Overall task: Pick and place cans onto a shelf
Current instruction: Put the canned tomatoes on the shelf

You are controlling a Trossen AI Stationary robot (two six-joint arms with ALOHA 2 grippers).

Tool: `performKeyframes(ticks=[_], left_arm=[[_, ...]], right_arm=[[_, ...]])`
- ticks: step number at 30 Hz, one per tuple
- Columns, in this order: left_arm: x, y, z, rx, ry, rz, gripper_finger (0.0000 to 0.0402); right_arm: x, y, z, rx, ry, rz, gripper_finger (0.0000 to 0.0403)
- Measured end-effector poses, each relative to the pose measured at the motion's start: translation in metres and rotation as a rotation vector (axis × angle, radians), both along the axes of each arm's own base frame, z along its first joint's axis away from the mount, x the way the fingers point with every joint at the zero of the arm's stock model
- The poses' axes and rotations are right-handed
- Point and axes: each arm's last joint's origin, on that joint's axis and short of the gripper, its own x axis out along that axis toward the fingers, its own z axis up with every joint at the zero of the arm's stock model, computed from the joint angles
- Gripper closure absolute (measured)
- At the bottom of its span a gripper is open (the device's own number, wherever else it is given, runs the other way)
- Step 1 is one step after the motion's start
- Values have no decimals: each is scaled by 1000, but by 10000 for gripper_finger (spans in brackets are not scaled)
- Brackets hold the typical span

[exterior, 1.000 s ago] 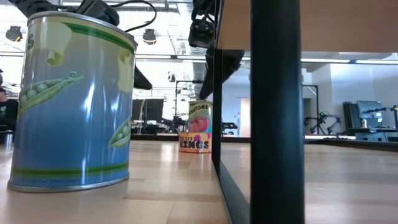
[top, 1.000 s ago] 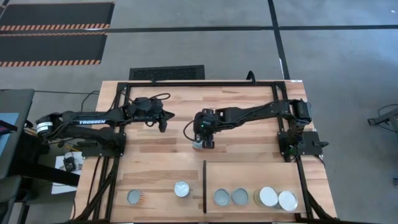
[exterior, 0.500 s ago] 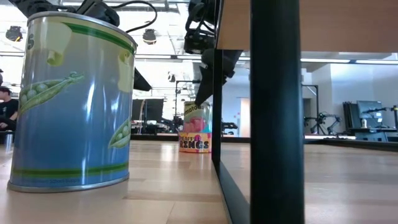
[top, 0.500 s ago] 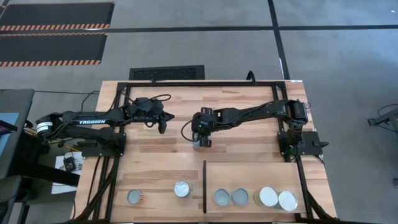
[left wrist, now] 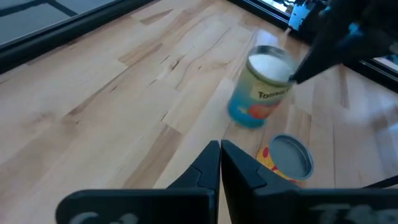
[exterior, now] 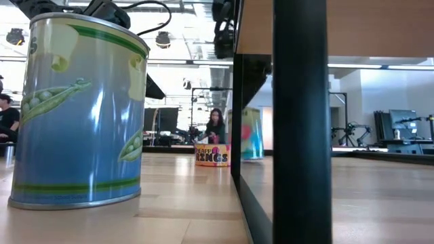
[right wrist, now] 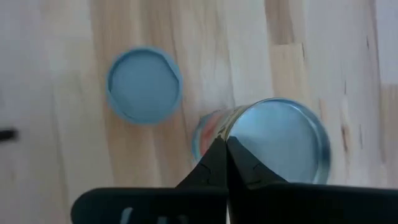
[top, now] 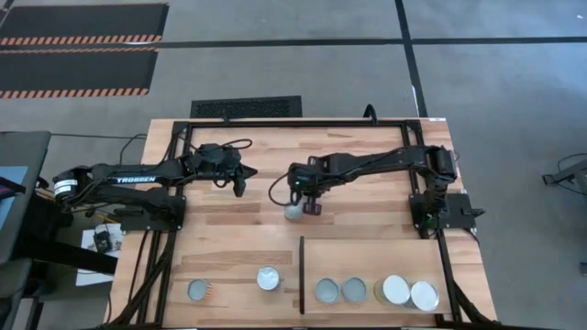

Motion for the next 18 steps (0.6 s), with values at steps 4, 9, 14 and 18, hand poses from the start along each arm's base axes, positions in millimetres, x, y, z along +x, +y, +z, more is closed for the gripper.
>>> performKeyframes(ticks=[4, 9, 14, 18], left_arm=[[0, 0, 0, 6, 1, -2, 401], [0, 1, 0, 33, 5, 5, 401], [0, 1, 0, 38, 8, 3, 401], [0, 1, 0, 38, 10, 4, 401]], right_arm=[[-17, 1, 23, 25, -9, -70, 399], [-38, 4, 47, 43, -10, -159, 400], [-73, 16, 79, -16, -21, -258, 400], [-106, 33, 108, 6, -71, -302, 400]])
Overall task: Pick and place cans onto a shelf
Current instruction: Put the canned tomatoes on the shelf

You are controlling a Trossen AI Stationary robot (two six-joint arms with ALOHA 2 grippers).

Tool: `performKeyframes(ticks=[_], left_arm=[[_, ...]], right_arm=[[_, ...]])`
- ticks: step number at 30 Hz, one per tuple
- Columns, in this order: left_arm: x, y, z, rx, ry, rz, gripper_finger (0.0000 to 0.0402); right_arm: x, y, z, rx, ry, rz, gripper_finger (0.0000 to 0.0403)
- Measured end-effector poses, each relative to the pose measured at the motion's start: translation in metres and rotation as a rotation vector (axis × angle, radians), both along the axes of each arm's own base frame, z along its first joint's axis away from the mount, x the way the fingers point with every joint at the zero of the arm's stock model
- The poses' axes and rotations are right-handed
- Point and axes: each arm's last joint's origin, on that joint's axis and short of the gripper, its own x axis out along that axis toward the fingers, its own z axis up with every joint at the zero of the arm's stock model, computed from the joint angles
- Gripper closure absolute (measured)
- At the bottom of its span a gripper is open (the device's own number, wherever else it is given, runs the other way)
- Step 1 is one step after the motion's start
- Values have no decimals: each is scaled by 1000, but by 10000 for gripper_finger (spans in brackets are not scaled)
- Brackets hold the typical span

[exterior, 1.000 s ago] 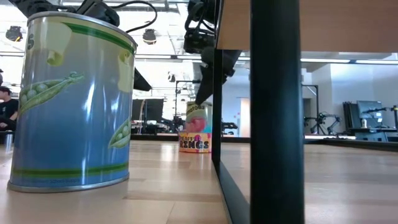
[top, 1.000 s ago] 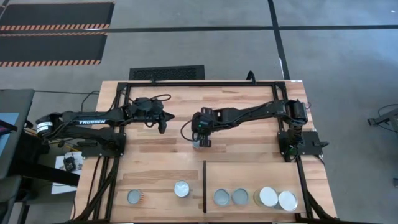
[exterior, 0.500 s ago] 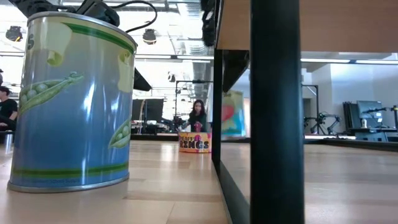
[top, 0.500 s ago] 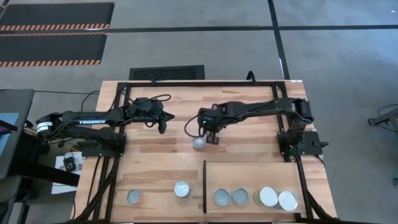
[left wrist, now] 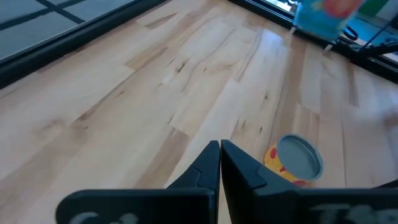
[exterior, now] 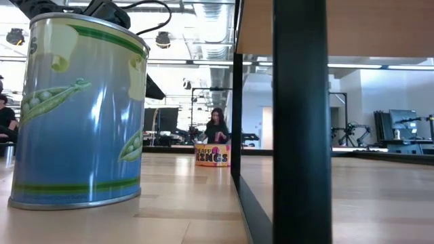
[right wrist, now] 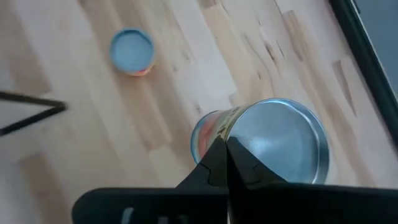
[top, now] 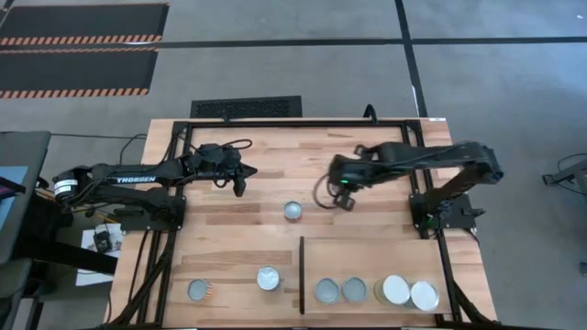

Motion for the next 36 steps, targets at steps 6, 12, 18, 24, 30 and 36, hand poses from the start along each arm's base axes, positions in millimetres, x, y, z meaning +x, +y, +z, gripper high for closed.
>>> performKeyframes(ticks=[6, 12, 18, 24, 30, 36], left_arm=[[0, 0, 0, 2, 0, 4, 401], [0, 0, 0, -2, 1, 6, 401], [0, 0, 0, -7, 0, 9, 401], [0, 0, 0, -7, 0, 10, 401], [0, 0, 0, -7, 0, 9, 401], [0, 0, 0, -5, 0, 8, 401]], right_arm=[[-52, 34, 33, 88, -95, -24, 400], [-90, 66, 56, 143, -59, 17, 400], [-109, 98, 88, 248, -115, 131, 400], [-118, 131, 88, 372, -54, 146, 400], [-126, 153, 81, 417, 0, 131, 399], [-130, 170, 75, 428, 33, 114, 399]])
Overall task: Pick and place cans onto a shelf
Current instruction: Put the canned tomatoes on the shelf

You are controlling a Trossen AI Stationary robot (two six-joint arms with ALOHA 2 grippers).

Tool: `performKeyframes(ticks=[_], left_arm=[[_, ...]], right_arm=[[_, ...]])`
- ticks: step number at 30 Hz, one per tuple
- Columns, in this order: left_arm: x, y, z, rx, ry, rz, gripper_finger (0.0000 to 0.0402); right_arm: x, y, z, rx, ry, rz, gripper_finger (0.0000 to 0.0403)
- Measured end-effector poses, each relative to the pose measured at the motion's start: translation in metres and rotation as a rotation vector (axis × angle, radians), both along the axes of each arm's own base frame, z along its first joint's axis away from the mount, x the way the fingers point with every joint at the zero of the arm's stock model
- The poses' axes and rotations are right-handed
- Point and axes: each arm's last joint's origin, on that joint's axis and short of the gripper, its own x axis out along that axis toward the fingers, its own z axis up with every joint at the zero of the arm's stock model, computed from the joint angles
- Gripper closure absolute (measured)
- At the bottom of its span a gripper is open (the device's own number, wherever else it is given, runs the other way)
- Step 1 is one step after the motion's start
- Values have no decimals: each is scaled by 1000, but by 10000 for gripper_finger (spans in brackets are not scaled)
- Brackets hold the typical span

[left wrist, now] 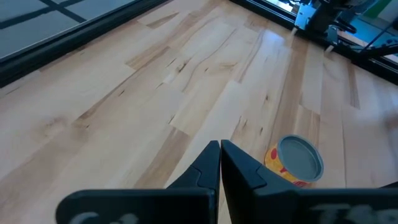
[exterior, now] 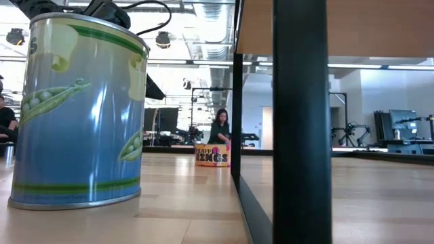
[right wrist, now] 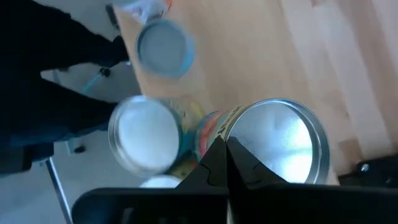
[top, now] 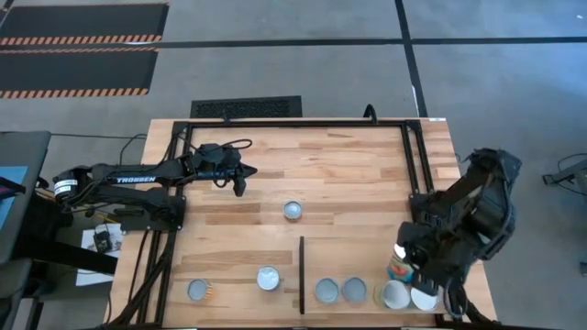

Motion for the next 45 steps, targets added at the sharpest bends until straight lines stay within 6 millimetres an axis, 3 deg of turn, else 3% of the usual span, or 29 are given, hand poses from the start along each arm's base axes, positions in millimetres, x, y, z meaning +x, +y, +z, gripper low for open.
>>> performKeyframes(ticks=[7, 16, 23, 35, 45], left_arm=[[0, 0, 0, 0, 0, 0, 401], [0, 0, 0, 6, 2, 3, 402], [0, 0, 0, 5, 1, 3, 401], [0, 0, 0, 8, 2, 7, 402], [0, 0, 0, 9, 3, 9, 402]], right_arm=[[3, 9, -7, -9, 33, 14, 399], [4, 11, -29, -73, 97, 1, 399], [2, 12, -33, -54, 148, 18, 396], [0, 14, -34, 9, 233, 37, 298], [-2, 11, -27, 25, 206, 48, 273]])
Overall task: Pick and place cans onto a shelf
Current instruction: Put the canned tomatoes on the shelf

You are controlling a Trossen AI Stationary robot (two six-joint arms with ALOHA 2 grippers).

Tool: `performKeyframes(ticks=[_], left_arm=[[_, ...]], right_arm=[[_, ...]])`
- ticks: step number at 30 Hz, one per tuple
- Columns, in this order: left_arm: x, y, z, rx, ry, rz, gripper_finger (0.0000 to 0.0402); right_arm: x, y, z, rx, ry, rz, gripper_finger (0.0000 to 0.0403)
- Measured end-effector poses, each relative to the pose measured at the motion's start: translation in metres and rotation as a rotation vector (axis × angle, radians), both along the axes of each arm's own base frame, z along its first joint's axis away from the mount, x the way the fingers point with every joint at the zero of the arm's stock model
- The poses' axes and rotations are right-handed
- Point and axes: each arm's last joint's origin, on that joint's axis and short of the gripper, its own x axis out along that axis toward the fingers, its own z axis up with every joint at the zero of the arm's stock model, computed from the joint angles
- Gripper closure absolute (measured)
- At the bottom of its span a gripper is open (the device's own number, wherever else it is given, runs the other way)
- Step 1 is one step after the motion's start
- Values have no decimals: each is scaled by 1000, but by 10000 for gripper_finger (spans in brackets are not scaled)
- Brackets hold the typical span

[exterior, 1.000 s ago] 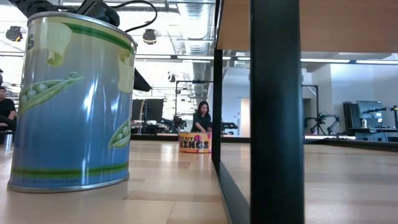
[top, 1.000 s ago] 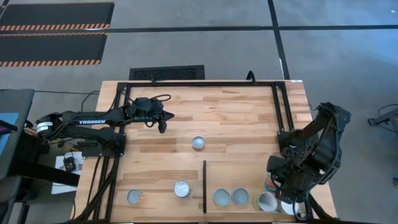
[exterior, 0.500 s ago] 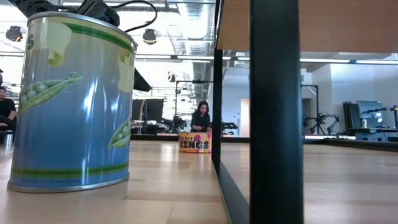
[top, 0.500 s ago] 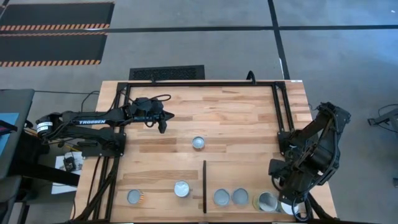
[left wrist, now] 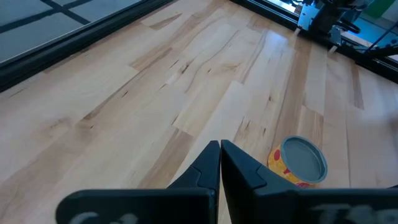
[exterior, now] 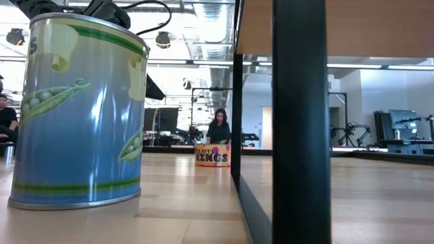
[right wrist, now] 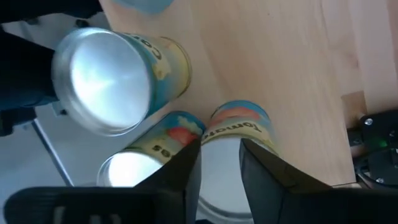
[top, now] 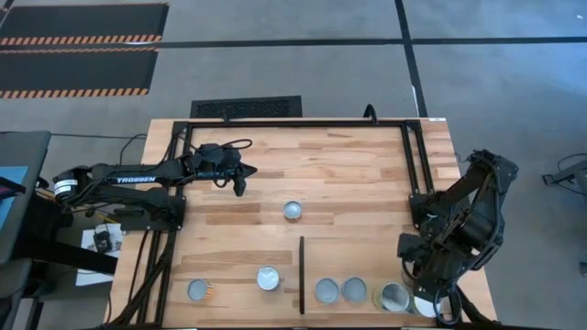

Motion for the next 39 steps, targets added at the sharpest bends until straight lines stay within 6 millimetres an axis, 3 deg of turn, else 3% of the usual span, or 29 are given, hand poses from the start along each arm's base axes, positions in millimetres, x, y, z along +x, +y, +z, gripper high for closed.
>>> performKeyframes(ticks=[5, 10, 17, 22, 39], left_arm=[[0, 0, 0, 0, 0, 0, 402], [0, 0, 0, 0, 0, 0, 402], [0, 0, 0, 2, 1, 5, 401], [0, 0, 0, -4, -1, 9, 401], [0, 0, 0, -5, -1, 11, 401]], right_arm=[[-8, -8, 13, 70, -2, 0, 320], [-11, -8, 4, 95, 86, 28, 392], [-8, -8, -18, 39, 151, 46, 385], [-5, -11, -19, 32, 146, 36, 396], [0, -17, -15, 14, 94, 41, 382]])
